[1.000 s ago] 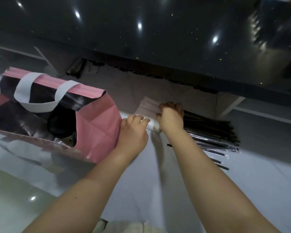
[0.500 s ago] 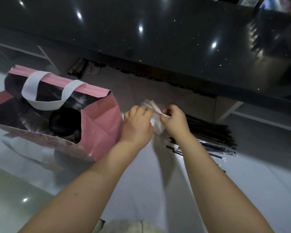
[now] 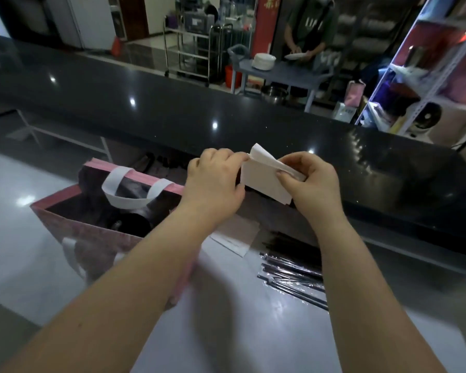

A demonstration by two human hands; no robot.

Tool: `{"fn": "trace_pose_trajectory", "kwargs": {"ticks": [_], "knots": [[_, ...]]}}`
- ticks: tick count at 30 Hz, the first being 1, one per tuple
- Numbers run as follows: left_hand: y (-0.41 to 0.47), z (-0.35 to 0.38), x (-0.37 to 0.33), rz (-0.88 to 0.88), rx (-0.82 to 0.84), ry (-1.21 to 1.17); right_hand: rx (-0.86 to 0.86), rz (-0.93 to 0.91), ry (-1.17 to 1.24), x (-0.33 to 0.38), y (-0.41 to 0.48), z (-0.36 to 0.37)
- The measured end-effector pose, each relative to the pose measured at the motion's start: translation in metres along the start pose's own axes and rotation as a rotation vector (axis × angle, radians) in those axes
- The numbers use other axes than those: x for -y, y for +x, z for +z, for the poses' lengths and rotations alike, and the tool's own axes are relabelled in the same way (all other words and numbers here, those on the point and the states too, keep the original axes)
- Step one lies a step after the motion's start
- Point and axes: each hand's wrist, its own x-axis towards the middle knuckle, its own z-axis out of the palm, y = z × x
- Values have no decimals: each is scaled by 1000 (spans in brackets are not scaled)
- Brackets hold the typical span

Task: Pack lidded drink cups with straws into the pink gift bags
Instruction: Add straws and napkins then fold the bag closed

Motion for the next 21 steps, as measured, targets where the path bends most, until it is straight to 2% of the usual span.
{"fn": "trace_pose_trajectory", "kwargs": {"ticks": [4, 10, 16, 21], "knots": [[11, -44, 49, -34, -19, -33, -16, -72, 3, 45, 12, 16], [-2, -89, 143, -30, 1, -75, -14, -91, 79, 96, 3, 78], [-24, -105, 238, 87, 197, -251, 56, -7, 137, 132, -9, 151], [-27, -92, 276, 208, 246, -331, 85, 71, 87, 132, -29, 193]]}}
